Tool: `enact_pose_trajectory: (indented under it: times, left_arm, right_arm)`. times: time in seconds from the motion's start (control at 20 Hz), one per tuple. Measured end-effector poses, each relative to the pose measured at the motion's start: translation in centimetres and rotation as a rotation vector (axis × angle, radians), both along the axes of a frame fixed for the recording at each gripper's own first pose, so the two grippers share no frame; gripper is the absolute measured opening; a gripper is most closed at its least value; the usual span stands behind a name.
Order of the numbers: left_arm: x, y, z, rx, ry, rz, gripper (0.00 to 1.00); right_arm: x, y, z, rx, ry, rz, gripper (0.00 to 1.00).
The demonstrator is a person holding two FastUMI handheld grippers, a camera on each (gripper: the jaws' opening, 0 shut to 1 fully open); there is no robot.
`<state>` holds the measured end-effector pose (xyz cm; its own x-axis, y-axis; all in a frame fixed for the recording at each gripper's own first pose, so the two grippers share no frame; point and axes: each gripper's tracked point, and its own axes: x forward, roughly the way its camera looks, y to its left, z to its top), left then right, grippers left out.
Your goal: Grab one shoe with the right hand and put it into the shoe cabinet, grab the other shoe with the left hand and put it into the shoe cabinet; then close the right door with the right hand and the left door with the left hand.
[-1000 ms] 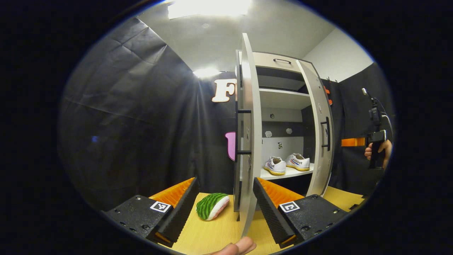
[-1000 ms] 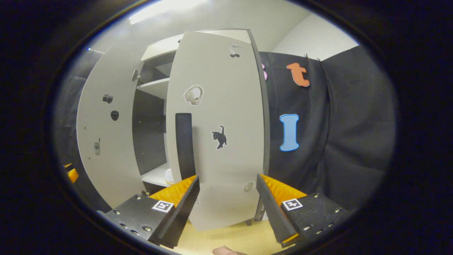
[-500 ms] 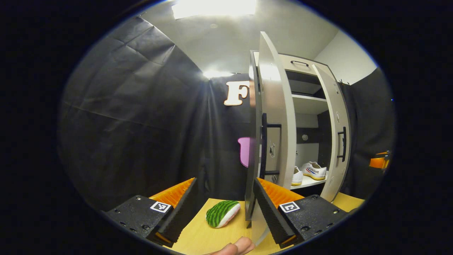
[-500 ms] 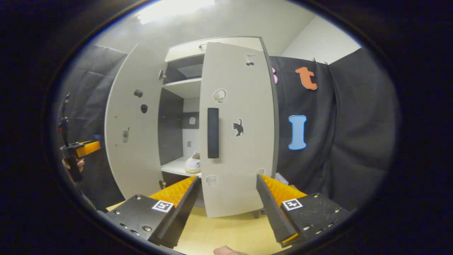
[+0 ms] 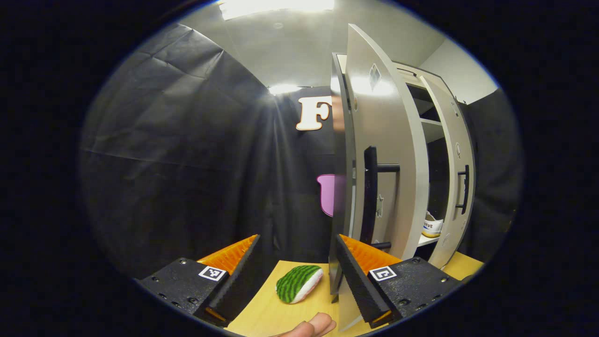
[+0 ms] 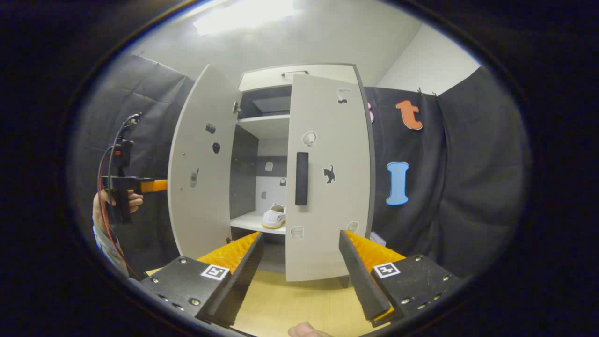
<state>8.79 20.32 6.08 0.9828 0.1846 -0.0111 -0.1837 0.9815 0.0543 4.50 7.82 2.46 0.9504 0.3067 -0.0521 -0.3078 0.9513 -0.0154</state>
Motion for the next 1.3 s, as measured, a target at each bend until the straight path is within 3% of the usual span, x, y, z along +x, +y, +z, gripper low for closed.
enact_pose_trajectory:
  times: [0.2,0.3,0.5,0.65,0.7,0.85,1.0,1.05,1.1,1.3]
  left_arm:
    - [0.2,-0.2,1.0,0.038,-0.005,0.027,0.89]
    - [0.3,-0.2,0.9,0.029,0.000,0.032,0.91]
    - [0.1,-1.3,1.1,0.019,0.014,-0.008,0.92]
    - [1.0,-5.3,0.7,-0.006,0.035,-0.072,0.87]
    - [1.3,-6.6,0.3,-0.020,0.047,-0.091,0.92]
    - [2.1,-10.1,0.0,-0.054,0.062,-0.136,0.93]
    - [3.5,-12.3,-0.1,-0.054,0.060,-0.140,0.88]
    - [4.0,-13.2,-0.1,-0.054,0.057,-0.151,0.93]
    - [4.6,-14.4,-0.3,-0.056,0.058,-0.174,0.87]
    - [5.1,-16.9,-2.0,-0.093,0.101,-0.223,0.96]
  right_arm:
    - [-1.1,-0.9,1.0,0.011,-0.041,-0.034,0.96]
    - [-1.5,-0.8,1.2,0.032,-0.043,-0.023,0.96]
    - [-1.4,-1.5,0.6,0.020,-0.036,-0.035,0.98]
    - [-1.3,-1.7,0.2,0.021,-0.024,-0.035,0.96]
    - [-1.2,-2.0,0.0,0.018,-0.022,-0.041,0.96]
    - [-0.7,-3.5,-0.3,0.011,-0.024,-0.073,0.96]
    - [-0.3,-5.3,-0.5,0.013,-0.023,-0.114,0.99]
    - [-0.1,-5.8,-0.6,0.014,-0.020,-0.122,0.99]
    - [0.1,-6.1,-0.8,0.015,-0.016,-0.127,0.99]
    - [0.5,-6.6,-1.1,0.010,-0.005,-0.130,0.96]
